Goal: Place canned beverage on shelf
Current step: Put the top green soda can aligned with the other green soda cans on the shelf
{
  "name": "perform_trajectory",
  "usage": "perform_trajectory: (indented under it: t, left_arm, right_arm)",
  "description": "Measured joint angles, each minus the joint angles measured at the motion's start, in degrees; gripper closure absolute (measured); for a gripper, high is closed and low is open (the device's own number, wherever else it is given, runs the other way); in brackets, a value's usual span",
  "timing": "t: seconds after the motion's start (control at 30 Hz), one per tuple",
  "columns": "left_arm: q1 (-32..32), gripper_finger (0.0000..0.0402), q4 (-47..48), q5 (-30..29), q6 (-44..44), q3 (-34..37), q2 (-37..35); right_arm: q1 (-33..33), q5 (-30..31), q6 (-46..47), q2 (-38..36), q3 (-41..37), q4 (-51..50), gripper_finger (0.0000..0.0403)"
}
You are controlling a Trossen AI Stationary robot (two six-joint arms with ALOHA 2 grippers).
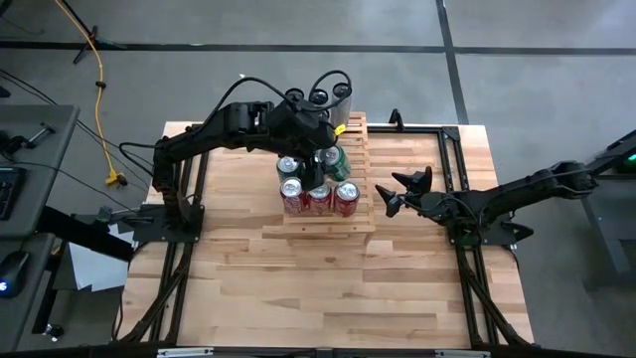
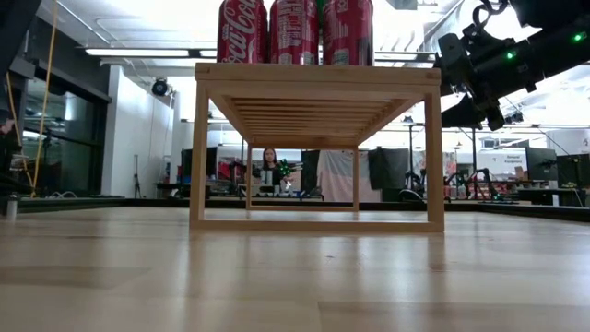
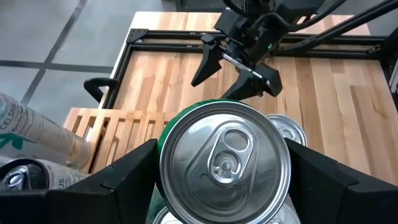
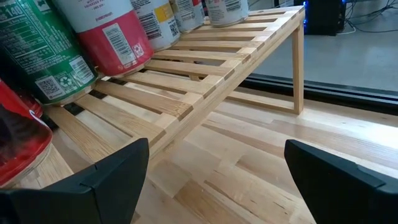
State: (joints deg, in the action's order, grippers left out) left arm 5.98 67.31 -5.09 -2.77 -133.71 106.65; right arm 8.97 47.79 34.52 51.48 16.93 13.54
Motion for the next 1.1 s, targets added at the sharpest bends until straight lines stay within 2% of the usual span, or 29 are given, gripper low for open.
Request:
perform_trajectory:
  t: [0.5, 0.83, 1.1]
  left_arm:
    - [1.2, 0.0116, -1.6, -0.1, -3.5, 0.1, 7.3]
    - [2.6, 0.0111, -1.0, 0.2, -1.8, 0.1, 7.8]
    - [2.6, 0.0091, -0.7, 1.6, -0.4, 0.1, 7.8]
  right_arm:
    - [0.0, 0.0, 0.0, 0.0, 0.0, 0.0, 0.0043]
    - [0.0, 0.0, 0.0, 0.0, 0.0, -0.3, 0.0043]
    - [0.0, 0.0, 0.0, 0.0, 0.0, -0.2, 0.0043]
